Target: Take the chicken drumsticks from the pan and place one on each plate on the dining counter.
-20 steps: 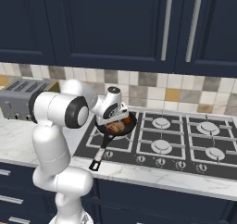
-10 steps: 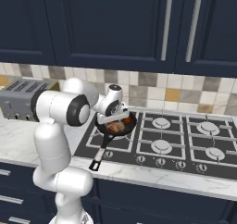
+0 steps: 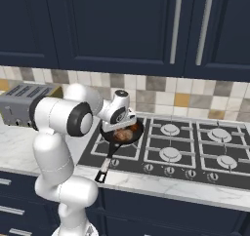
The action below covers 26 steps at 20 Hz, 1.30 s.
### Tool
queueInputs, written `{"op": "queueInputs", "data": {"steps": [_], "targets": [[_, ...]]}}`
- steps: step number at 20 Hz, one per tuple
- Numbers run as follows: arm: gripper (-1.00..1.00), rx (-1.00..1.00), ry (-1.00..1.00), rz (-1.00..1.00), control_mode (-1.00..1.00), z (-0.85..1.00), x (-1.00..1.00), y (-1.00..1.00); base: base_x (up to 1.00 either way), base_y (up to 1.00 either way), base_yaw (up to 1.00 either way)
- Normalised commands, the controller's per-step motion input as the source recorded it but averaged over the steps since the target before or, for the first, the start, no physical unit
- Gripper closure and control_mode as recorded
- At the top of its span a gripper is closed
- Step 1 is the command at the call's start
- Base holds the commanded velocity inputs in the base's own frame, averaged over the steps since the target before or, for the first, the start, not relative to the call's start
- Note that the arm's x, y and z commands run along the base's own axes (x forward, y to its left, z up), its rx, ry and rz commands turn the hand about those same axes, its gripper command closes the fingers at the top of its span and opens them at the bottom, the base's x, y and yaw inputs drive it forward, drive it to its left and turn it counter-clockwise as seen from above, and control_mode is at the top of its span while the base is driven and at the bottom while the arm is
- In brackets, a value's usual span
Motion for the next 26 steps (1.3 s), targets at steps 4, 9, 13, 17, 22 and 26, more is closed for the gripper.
{"op": "queueInputs", "data": {"steps": [4,9,13,17,22,26], "targets": [[1.00,0.00,-0.01,0.08,-1.00,0.17,-0.32,0.07,0.00,0.00,0.00],[1.00,0.00,0.00,0.10,-1.00,0.43,-0.15,0.07,0.00,0.00,0.00],[1.00,-0.06,0.00,0.08,-1.00,0.53,-0.12,0.12,0.00,0.00,0.00],[1.00,-0.08,0.00,0.08,-1.00,0.43,-0.25,0.03,0.00,0.00,0.00],[1.00,-0.08,0.00,0.07,-1.00,0.25,-0.40,0.04,0.00,0.00,0.00],[1.00,-0.02,-0.06,0.04,-1.00,0.32,-0.45,0.01,0.00,0.00,0.00]]}}
